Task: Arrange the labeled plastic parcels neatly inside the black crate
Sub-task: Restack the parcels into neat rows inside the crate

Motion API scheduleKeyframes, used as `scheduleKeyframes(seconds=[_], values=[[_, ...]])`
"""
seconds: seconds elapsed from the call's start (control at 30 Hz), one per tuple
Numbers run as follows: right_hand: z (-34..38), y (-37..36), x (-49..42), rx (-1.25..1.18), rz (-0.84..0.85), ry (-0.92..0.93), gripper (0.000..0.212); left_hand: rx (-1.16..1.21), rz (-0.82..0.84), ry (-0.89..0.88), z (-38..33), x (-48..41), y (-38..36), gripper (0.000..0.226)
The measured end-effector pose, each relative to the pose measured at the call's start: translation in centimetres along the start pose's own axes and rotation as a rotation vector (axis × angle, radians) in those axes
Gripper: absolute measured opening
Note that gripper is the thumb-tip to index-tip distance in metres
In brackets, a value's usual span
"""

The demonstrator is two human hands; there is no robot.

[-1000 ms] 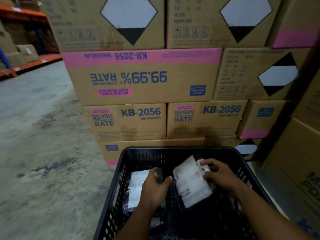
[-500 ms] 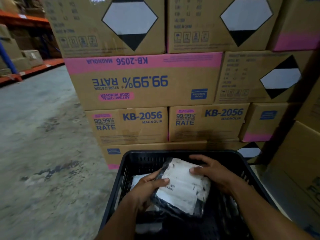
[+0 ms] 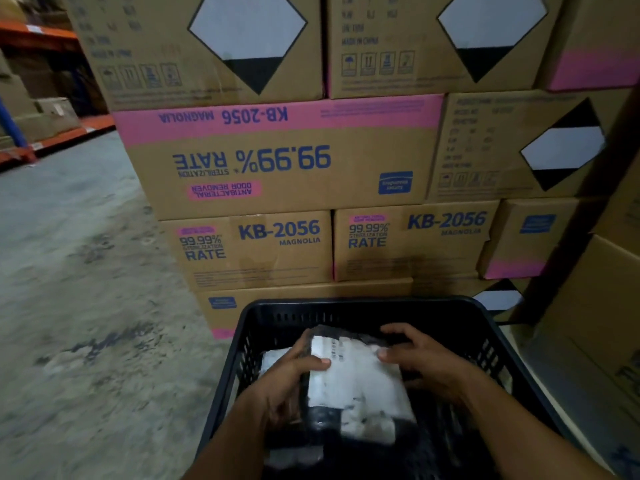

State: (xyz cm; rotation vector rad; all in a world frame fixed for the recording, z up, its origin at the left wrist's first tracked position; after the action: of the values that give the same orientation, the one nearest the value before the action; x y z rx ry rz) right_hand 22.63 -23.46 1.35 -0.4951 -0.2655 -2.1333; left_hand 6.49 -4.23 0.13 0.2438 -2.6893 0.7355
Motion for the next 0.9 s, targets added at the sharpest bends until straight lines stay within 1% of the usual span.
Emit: scheduleKeyframes(seconds=[0.07, 0.1, 0.13, 0.23, 0.3, 0.33, 0.37, 0.43, 0.47, 0.53, 0.57, 0.6, 0.67, 0.73, 0.83, 0.9], values=[[0.6, -0.3, 0.0, -0.032, 0.091, -0.002, 0.057, -0.051, 0.138, 0.038, 0.0, -0.2, -0.5, 0.069], [0.6, -0.4, 0.0, -0.026, 0.136, -0.008, 0.057, -0.076, 0.162, 0.045, 0.0, -0.3, -0.7, 0.063], [0.6, -0.4, 0.1, -0.016, 0.166, -0.011, 0.055, -0.094, 0.14, 0.047, 0.0, -0.4, -0.9, 0.057], [-0.3, 0.3, 0.3, -0.096, 0.177, 0.002, 0.049, -0.083, -0.115, 0.011, -0.2, -0.6, -0.6, 0.047], [-0.6, 1.1, 0.4, -0.168, 0.125, 0.018, 0.046, -0.106, -0.252, -0.005, -0.4, -0.8, -0.7, 0.037], [-0.8, 1.7, 0.3, -0.191, 0.081, 0.033, 0.044, -0.182, -0.327, -0.01, -0.3, -0.9, -0.6, 0.038], [-0.9, 2.3, 0.3, -0.209, 0.028, 0.051, 0.043, -0.309, -0.414, -0.027, -0.1, -1.0, -0.2, 0.045], [-1.1, 3.6, 0.1, -0.227, -0.097, 0.084, 0.041, -0.665, -0.544, -0.069, 0.7, -1.0, 0.9, 0.059], [-1.3, 4.1, 0.0, -0.207, -0.164, 0.1, 0.039, -0.86, -0.565, -0.051, 1.4, -0.9, 1.5, 0.064], [-2.0, 4.5, -0.3, -0.107, -0.253, 0.1, 0.036, -1.214, -0.532, 0.068, 3.2, -0.9, 2.6, 0.073], [-2.6, 4.4, -0.7, -0.049, -0.269, 0.083, 0.036, -1.343, -0.496, 0.133, 4.3, -1.2, 3.0, 0.077], [-3.4, 4.1, -1.1, -0.002, -0.285, 0.066, 0.038, -1.415, -0.47, 0.185, 5.3, -1.4, 3.3, 0.081], [-5.3, 3.1, -2.1, 0.077, -0.345, 0.044, 0.039, -1.433, -0.458, 0.225, 6.7, -1.7, 3.8, 0.086], [-7.7, 1.8, -3.1, 0.169, -0.39, 0.015, 0.041, -1.436, -0.46, 0.219, 7.6, -1.8, 4.2, 0.087], [-10.6, 0.2, -4.7, 0.216, -0.346, -0.072, 0.045, -1.461, -0.465, 0.199, 8.3, -1.5, 4.8, 0.086], [-11.8, -0.2, -5.5, 0.218, -0.352, -0.132, 0.047, -1.466, -0.476, 0.19, 8.4, -1.3, 4.8, 0.086]])
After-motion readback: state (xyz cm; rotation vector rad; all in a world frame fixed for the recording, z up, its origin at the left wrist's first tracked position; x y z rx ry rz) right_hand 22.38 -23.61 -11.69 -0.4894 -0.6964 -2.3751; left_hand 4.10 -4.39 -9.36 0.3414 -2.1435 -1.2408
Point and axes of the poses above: each hand's wrist, its own x-axis away from the middle knuckle, its own y-axis out of the back of the hand, z = x × y, the point moved 1 cm from there along -x, towards the middle knuckle, and after that the axes turned 8 degrees about z, right-handed, at the moved point
